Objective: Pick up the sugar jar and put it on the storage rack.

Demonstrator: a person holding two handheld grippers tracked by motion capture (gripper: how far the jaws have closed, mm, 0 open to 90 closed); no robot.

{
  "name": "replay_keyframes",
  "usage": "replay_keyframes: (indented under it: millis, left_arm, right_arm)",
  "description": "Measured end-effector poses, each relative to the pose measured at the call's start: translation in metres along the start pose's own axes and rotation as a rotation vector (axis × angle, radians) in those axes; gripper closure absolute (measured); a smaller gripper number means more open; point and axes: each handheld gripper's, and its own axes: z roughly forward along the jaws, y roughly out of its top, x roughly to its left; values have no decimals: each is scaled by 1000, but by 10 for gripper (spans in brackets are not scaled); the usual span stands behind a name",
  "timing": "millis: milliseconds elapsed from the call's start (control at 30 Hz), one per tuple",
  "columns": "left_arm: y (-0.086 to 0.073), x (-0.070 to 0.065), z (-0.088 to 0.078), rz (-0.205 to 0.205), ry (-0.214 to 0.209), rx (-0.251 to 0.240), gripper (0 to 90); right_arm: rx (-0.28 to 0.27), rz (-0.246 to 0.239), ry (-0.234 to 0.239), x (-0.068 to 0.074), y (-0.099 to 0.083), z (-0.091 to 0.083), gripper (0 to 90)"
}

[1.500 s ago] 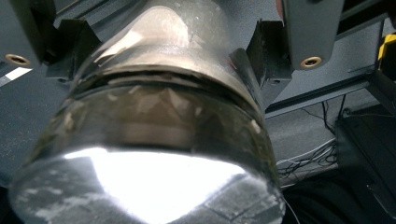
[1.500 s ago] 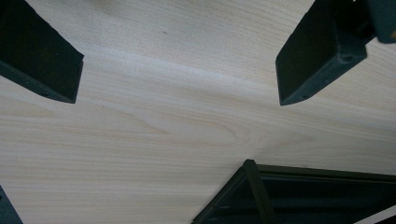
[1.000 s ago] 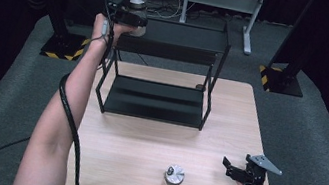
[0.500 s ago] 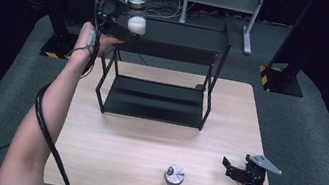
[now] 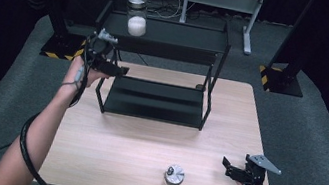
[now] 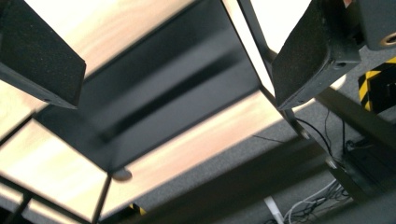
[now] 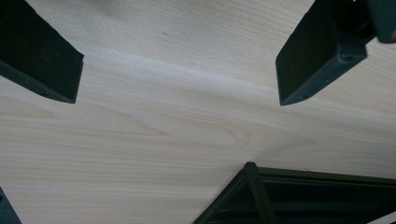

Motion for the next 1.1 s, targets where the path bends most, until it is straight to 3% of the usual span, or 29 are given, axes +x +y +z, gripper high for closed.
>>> replay_keyframes:
  millis: [333, 600, 700, 767, 1100]
  left_arm:
    - [-67, -35, 13, 49, 25, 29, 20]
    - [-108, -59, 20, 46, 27, 31, 16]
    - [-114, -64, 23, 53, 29, 42, 13]
    - [-118, -63, 24, 34, 14, 33, 13]
    - [-119, -68, 30, 32, -15, 38, 12]
  right_arm:
    - [1, -1, -3, 1, 0, 0, 0]
    - [-2, -2, -1, 1, -1, 0, 0]
    - [-2, -3, 0, 1, -1, 0, 0]
    - [-1, -2, 1, 0, 0, 0, 0]
    - [-6, 1, 3, 0, -1, -1, 0]
